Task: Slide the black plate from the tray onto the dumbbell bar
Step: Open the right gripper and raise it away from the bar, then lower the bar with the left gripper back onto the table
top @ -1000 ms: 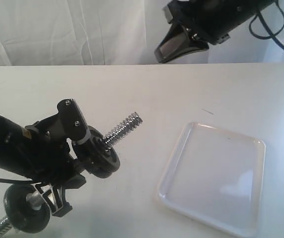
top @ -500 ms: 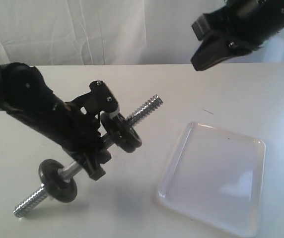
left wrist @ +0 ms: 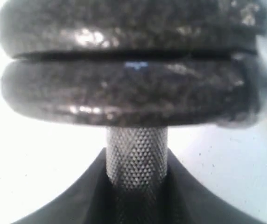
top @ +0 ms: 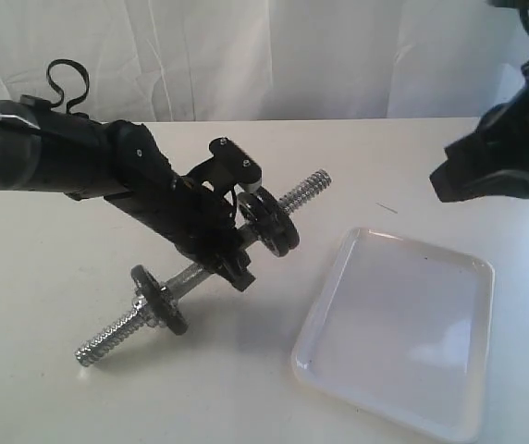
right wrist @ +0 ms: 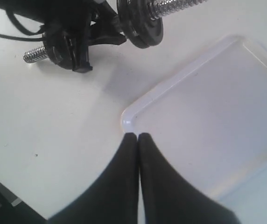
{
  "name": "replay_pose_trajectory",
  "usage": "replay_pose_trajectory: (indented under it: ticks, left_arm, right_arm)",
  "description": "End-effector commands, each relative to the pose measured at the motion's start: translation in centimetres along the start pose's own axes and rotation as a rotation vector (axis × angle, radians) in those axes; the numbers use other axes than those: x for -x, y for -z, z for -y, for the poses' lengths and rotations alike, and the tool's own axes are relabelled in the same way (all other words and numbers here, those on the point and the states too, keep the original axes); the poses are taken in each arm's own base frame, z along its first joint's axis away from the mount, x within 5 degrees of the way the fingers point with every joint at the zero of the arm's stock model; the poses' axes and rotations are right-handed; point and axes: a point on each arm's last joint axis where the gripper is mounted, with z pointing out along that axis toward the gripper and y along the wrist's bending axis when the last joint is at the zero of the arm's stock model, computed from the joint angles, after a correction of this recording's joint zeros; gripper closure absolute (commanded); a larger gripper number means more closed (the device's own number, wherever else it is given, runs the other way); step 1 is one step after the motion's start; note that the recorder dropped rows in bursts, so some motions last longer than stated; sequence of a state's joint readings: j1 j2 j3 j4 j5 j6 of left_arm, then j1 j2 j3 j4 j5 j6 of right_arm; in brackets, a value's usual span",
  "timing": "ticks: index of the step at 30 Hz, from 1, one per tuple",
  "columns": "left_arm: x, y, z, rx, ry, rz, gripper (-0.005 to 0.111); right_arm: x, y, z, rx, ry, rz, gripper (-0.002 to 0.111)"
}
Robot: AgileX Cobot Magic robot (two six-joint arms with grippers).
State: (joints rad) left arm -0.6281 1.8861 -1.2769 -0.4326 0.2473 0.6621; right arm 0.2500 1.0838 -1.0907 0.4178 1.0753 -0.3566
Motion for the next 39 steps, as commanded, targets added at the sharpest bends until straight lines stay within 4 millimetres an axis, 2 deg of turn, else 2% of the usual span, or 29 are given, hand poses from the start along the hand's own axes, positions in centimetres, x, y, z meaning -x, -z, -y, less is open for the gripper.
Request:
replay_pose_trajectory:
  ticks: [1,6,12,21,29,39]
  left_arm:
    - [6.3,3.6,-3.3,0.307,0.122,0.438,0.107]
    - [7.0,2.5,-3.7,0.288,0.206,0.462,0.107]
    - [6.4,1.1,-4.1,0.286,0.307,0.460,0.107]
    - [5.8,-0.4,-4.3,0.278,0.401,0.447,0.107]
    - [5.7,-0.5,-4.6,0.276,0.556,0.478,0.107]
    - [5.5,-1.0,-4.2,0.233,0.537,0.443,0.107]
  right_arm:
    - [-2.2,1.8,-0.4,-0.068,-0.013,0.035,0.108]
    - [-4.8,4.3,-1.2,-0.130,-0.019,0.066,0.108]
    - [-6.3,6.3,-1.6,-0.200,-0.022,0.093,0.108]
    - [-7.1,6.9,-1.9,-0.203,-0.019,0.066,0.108]
    - [-7.1,6.9,-1.9,-0.205,-0.018,0.063,0.108]
    - [-7.1,6.9,-1.9,-0.205,-0.018,0.063,0.108]
